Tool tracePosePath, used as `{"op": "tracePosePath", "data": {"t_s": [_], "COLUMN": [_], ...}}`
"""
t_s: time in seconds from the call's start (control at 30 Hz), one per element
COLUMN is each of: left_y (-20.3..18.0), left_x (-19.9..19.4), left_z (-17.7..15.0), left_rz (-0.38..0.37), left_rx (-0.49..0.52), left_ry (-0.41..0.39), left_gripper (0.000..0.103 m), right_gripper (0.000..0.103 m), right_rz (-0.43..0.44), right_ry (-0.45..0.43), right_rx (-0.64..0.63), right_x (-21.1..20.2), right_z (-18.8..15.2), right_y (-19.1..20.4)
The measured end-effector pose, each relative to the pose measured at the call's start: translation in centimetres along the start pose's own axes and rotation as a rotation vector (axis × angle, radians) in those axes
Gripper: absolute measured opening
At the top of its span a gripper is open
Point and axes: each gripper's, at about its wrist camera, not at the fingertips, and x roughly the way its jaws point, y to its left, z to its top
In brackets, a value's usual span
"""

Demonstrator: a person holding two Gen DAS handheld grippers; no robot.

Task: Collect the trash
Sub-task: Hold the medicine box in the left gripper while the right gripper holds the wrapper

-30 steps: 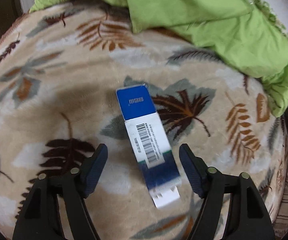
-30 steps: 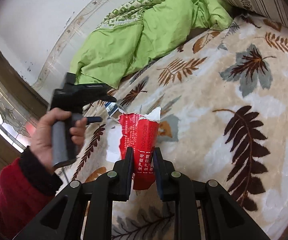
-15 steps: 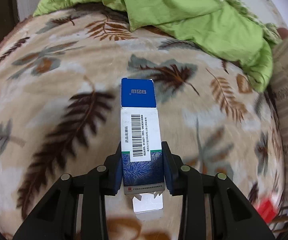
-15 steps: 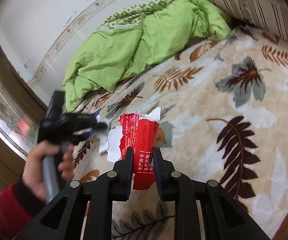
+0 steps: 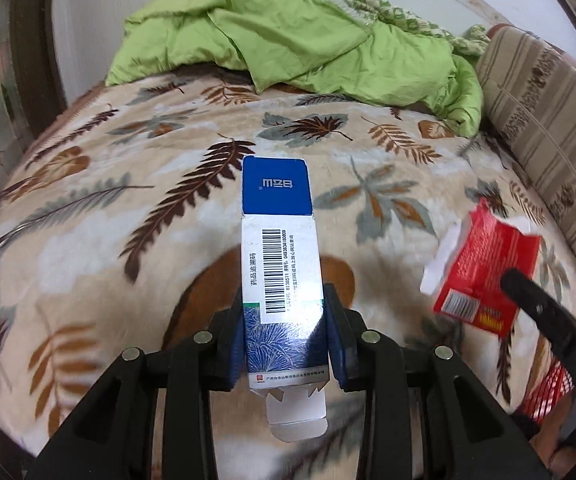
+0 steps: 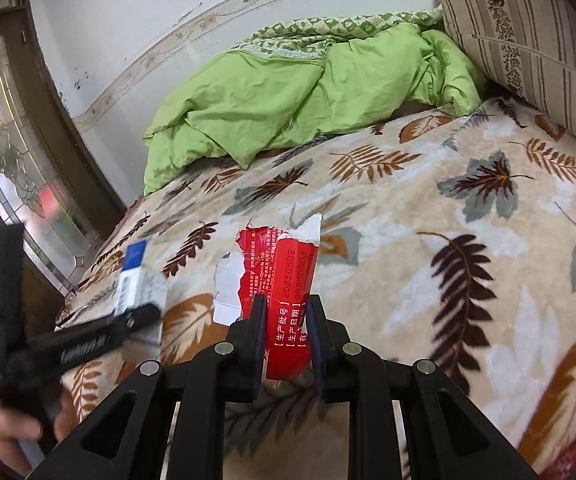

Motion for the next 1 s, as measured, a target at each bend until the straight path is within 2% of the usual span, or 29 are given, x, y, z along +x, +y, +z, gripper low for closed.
{"op": "tracePosePath", "data": {"t_s": [0.23,0.37,0.57,1.0], "left_y": [-1.1,-1.5,-2.1,-2.9], "left_x": [-3.3,-3.7,-4.0,-4.0], "left_z": [-2.9,-3.8,-5.3,-5.8], "left_rz": [0.055,0.055,0.095,0.110], "left_rx": [0.036,0.041,0.074,0.107], "left_ry": [-0.101,-0.109,-0.142,-0.160], "left_gripper": [0.033,0.033,0.033,0.033], "right_gripper": [0.020,0.020,0.020,0.020], "right_rz": [-0.014,-0.022,-0.025,-0.021], "right_ry": [0.012,0.012,0.003,0.005], "right_rx": [-0.030,-0.031,-0.010,-0.004], "right_x": [-2.2,-3.0,-3.7,-3.8], "right_z": [-2.0,-2.7,-2.9,-3.1], "right_y": [0.5,0.4,-0.1,-0.1]}}
